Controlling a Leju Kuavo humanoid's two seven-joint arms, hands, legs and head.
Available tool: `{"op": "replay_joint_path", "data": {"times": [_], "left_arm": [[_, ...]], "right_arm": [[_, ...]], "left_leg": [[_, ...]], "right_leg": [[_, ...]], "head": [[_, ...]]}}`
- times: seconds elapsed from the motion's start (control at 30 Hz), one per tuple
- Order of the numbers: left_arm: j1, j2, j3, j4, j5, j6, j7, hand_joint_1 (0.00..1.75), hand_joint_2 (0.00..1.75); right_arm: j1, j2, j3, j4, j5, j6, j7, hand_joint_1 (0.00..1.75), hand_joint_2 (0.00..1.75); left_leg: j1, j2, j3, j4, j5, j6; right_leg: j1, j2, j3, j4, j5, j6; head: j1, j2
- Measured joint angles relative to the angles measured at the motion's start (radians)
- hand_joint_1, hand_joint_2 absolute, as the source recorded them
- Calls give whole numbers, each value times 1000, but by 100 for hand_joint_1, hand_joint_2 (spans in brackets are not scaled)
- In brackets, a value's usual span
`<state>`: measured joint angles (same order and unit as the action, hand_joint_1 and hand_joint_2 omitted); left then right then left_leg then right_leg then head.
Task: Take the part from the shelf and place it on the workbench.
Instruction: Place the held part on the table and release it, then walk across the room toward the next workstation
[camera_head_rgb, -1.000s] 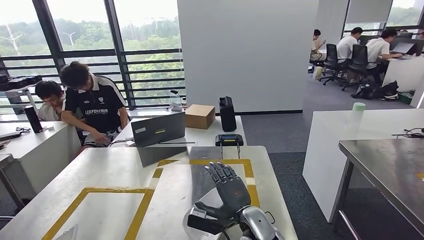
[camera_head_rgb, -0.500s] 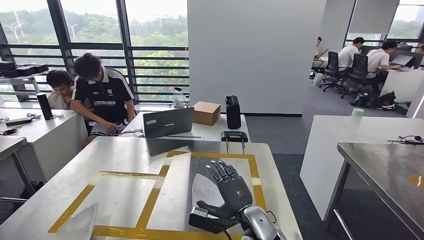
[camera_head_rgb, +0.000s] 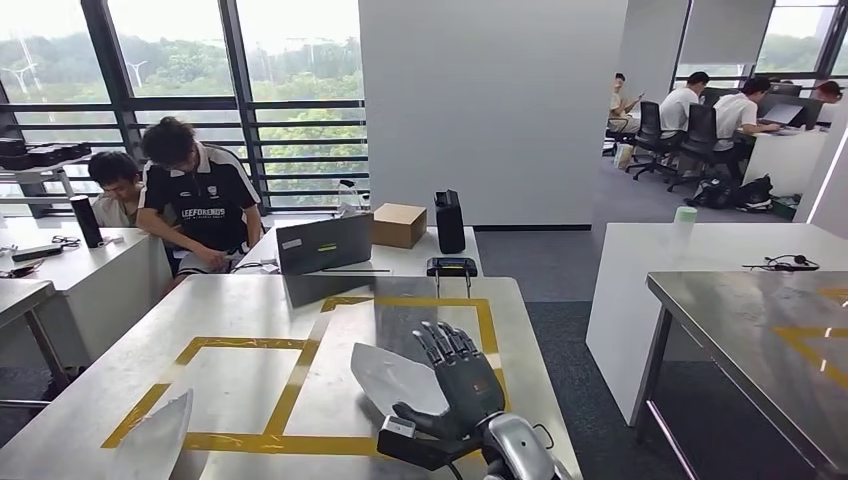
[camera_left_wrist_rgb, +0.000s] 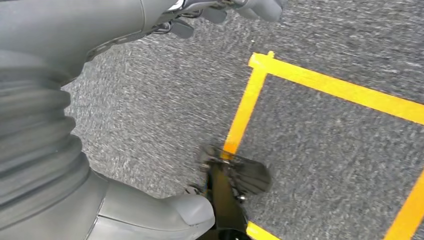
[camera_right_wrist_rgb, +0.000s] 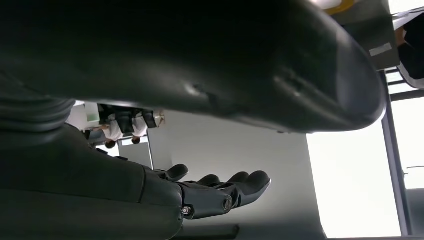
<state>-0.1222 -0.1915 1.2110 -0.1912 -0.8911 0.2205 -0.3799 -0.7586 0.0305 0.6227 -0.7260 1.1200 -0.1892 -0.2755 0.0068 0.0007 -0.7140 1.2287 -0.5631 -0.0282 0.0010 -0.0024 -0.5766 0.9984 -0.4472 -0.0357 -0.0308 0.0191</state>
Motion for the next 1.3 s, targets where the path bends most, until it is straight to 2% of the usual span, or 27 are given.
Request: {"op": "replay_joint_path", "data": {"times": [0.03, 0.1, 0.13, 0.17, 0.2, 0.27, 0.33, 0.37, 0.4, 0.5, 0.53, 0.57, 0.6, 0.67, 0.73, 0.77, 0.83, 0.87, 0.9, 1.0, 1.03, 1.07, 1.1, 1.17, 1.2, 1.27, 1.3], "left_arm": [[0, 0, 0, 0, 0, 0, 0, 0, 175], [0, 0, 0, 0, 0, 0, 0, 0, 175], [-1, 0, 0, 0, 0, 0, 0, 0, 175], [-2, 0, 0, 0, 0, 0, 0, 0, 175], [-3, -1, 0, 0, 0, 0, -1, 0, 175], [-4, -3, 0, 1, 0, 0, -3, 0, 175], [-2, -3, 0, 1, 0, 1, -5, 0, 175], [-1, -2, 0, 1, 0, 1, -5, 0, 175], [-1, -2, 0, 0, 0, 2, -6, 0, 175], [0, 0, 0, -1, 0, 3, -7, 0, 175], [0, 0, 0, -1, 0, 3, -7, 0, 175], [0, 0, 0, -1, 0, 4, -7, 0, 175], [1, 0, 0, 0, 0, 4, -7, 0, 175], [1, -1, 0, 0, 0, 5, -7, 0, 175], [1, -4, 0, 0, 1, 6, -7, 0, 175], [0, -5, 0, 0, 1, 6, -7, 0, 175], [1, -7, 0, 1, 2, 7, -7, 0, 175], [1, -7, 0, 1, 2, 8, -8, 0, 175], [2, -7, 0, 1, 3, 9, -8, 0, 175], [4, -6, 0, 2, 3, 10, -8, 0, 175], [3, -6, 0, 2, 4, 10, -8, 0, 175], [4, -6, 0, 2, 4, 10, -8, 0, 175], [4, -6, 0, 2, 4, 10, -9, 0, 175], [3, -6, 0, 2, 4, 11, -10, 0, 175], [3, -7, 0, 2, 4, 11, -12, 0, 175], [1, -9, 0, 3, 3, 11, -15, 0, 175], [2, -9, 0, 3, 2, 11, -16, 0, 175]], "right_arm": [[1, 0, 0, 0, 0, 0, 0, 0, 0], [3, 0, 1, -1, 0, 0, 0, 0, 0], [3, 0, 1, -2, 0, 0, 0, 0, 0], [3, 0, 1, -3, 0, 0, 0, 0, 0], [2, -1, 1, -6, -1, 1, 1, 0, 0], [1, -2, 1, -10, -3, 3, 3, 0, 0], [5, -4, 1, -11, -4, 4, 4, 0, 0], [8, -5, 1, -11, -5, 5, 5, 0, 0], [10, -7, 1, -11, -5, 5, 6, 0, 0], [11, -9, 1, -11, -6, 6, 6, 0, 0], [12, -9, 1, -11, -6, 6, 6, 0, 0], [14, -9, 1, -11, -5, 7, 6, 0, 0], [15, -9, 1, -11, -5, 7, 6, 0, 0], [12, -9, 1, -12, -6, 8, 6, 0, 0], [5, -8, 1, -18, -6, 7, 6, 0, 0], [1, -8, 1, -21, -6, 7, 6, 0, 0], [-3, -7, 1, -24, -5, 8, 6, 0, 0], [-4, -6, 1, -24, -5, 8, 6, 0, 0], [-5, -5, 2, -24, -4, 9, 5, 0, 0], [-7, 0, 3, -24, -3, 11, 4, 0, 0], [-7, 0, 3, -24, -3, 12, 4, 0, 0], [-7, 0, 4, -24, -2, 12, 4, 0, 0], [-7, 1, 5, -24, -2, 13, 4, 0, 0], [-7, 1, 6, -24, -1, 12, 4, 0, 0], [-8, 0, 6, -24, -1, 11, 4, 0, 0], [-9, 0, 6, -25, -1, 8, 4, 0, 0], [-8, 0, 6, -25, 0, 7, 4, 0, 0]], "left_leg": [[4, 0, -3, 46, -13, -5], [12, 0, 30, 51, 17, -14], [17, 0, 70, 7, 41, -19], [21, 0, 119, -56, 47, -26], [21, -3, 160, -113, 44, -24], [14, -10, 193, -179, 25, -9], [8, -11, 178, -185, 37, 18], [6, -9, 172, -185, 47, 30], [6, -8, 163, -187, 58, 40], [0, -4, 121, -187, 96, 56], [-4, -4, 105, -186, 108, 58], [-7, -3, 89, -185, 120, 60], [-10, -3, 73, -184, 131, 61], [-12, -3, 49, -183, 153, 61], [-13, -2, 37, -185, 172, 55], [-12, -1, 36, -188, 181, 50], [-9, 0, 37, -198, 199, 38], [-8, -1, 33, -197, 196, 33], [-9, -3, 26, -185, 176, 27], [-2, -5, -11, -38, 35, 8], [3, -5, -19, 21, 7, 1], [7, -5, -17, 59, 5, -5], [12, -5, -3, 68, 23, -11], [24, -4, 73, -9, 62, -29], [25, -5, 121, -74, 59, -36], [23, -8, 174, -158, 33, -27], [17, -10, 177, -168, 31, -13]], "right_leg": [[-1, 0, -15, 2, 10, 2], [-4, -1, -46, 9, 29, 9], [-7, -1, -61, 14, 38, 14], [-9, 0, -75, 20, 45, 21], [-10, 0, -87, 26, 53, 28], [-11, 1, -99, 33, 69, 44], [-17, 2, -103, 29, 83, 58], [-19, 2, -109, 35, 72, 63], [-21, 2, -119, 58, 43, 66], [-16, 2, -169, 229, -103, 65], [-12, 3, -176, 286, -127, 61], [-7, 3, -168, 315, -126, 55], [-1, 3, -144, 312, -107, 48], [15, 3, -48, 210, -68, 29], [27, 2, 46, 76, -79, 13], [31, 2, 68, 36, -89, 7], [33, 1, 70, 12, -77, -1], [31, 0, 67, 2, -65, -6], [27, -2, 61, -5, -49, -10], [18, -5, 28, -14, -7, -13], [17, -6, 13, -13, 5, -11], [14, -7, -3, -10, 16, -7], [10, -8, -22, -6, 27, -2], [1, -10, -59, 10, 44, 12], [-2, -10, -76, 21, 50, 19], [-2, -9, -98, 37, 64, 32], [-2, -9, -103, 38, 72, 38]], "head": [[0, 0], [0, 0], [0, 0], [0, 0], [0, 0], [0, 0], [0, 0], [0, 0], [1, 0], [2, 0], [1, 0], [2, 0], [2, 0], [2, 0], [2, 0], [2, 0], [2, 0], [2, 0], [2, 0], [1, 0], [1, 0], [2, 0], [2, 0], [2, 0], [1, 0], [3, 0], [3, 0]]}}
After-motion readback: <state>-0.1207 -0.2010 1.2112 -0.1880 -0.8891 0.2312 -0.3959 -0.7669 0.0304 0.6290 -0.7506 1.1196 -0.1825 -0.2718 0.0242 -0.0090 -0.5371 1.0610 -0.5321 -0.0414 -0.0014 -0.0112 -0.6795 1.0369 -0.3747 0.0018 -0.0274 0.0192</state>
